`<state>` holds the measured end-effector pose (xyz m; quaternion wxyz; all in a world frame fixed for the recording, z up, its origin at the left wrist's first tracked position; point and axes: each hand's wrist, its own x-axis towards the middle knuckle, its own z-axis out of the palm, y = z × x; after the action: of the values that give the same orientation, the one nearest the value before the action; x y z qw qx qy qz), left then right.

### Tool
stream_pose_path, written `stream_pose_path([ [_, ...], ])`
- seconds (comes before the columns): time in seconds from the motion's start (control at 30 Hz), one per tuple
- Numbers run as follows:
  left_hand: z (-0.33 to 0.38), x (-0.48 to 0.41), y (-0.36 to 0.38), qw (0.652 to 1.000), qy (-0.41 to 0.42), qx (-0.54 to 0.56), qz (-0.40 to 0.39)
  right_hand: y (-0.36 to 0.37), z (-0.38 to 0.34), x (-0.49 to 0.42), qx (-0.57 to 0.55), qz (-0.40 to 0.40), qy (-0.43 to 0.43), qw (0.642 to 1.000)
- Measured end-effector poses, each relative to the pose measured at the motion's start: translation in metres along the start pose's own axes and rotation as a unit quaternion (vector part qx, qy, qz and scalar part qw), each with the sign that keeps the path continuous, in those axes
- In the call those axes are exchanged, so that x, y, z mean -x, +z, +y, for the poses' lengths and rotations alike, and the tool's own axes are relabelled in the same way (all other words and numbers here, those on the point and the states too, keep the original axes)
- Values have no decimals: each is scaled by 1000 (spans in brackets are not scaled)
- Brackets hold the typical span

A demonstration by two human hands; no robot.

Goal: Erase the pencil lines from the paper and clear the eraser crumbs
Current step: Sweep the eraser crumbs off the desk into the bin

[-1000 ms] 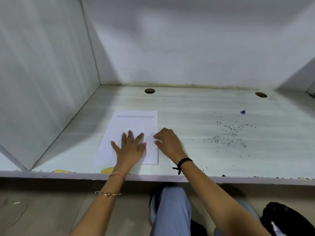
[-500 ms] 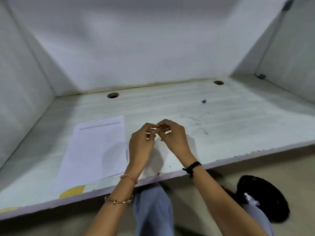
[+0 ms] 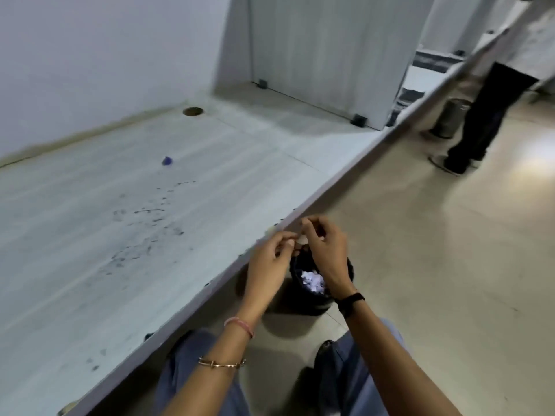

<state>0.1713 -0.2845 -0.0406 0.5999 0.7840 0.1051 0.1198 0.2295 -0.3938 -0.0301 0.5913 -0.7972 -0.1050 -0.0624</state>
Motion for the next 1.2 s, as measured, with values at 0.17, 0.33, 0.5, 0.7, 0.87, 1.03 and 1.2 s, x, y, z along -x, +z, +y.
stream_pose_path([
  [0.17,-50,-47,70,993,-74,12,-95,-36,90,-26,46,60,114,991],
  [0.33,-121,-95,133,977,-179,21,-115,-50,202,-45,84,29,262,961],
  [0.5,-183,-123,168,962,-252,28,-102,-42,305,-53,92,19,416,905],
  [0.7,-243,-132,182,945,-303,9,-125,-13,393,-48,76,46,525,847],
  [0.87,-273,-124,177,934,-333,-8,-131,9,434,-52,10,106,549,829],
  [1.03,-276,-115,160,932,-339,-21,-126,16,423,-66,8,66,533,843],
  [1.2,-244,-106,138,943,-318,-12,-102,7,375,-57,-11,70,513,856],
])
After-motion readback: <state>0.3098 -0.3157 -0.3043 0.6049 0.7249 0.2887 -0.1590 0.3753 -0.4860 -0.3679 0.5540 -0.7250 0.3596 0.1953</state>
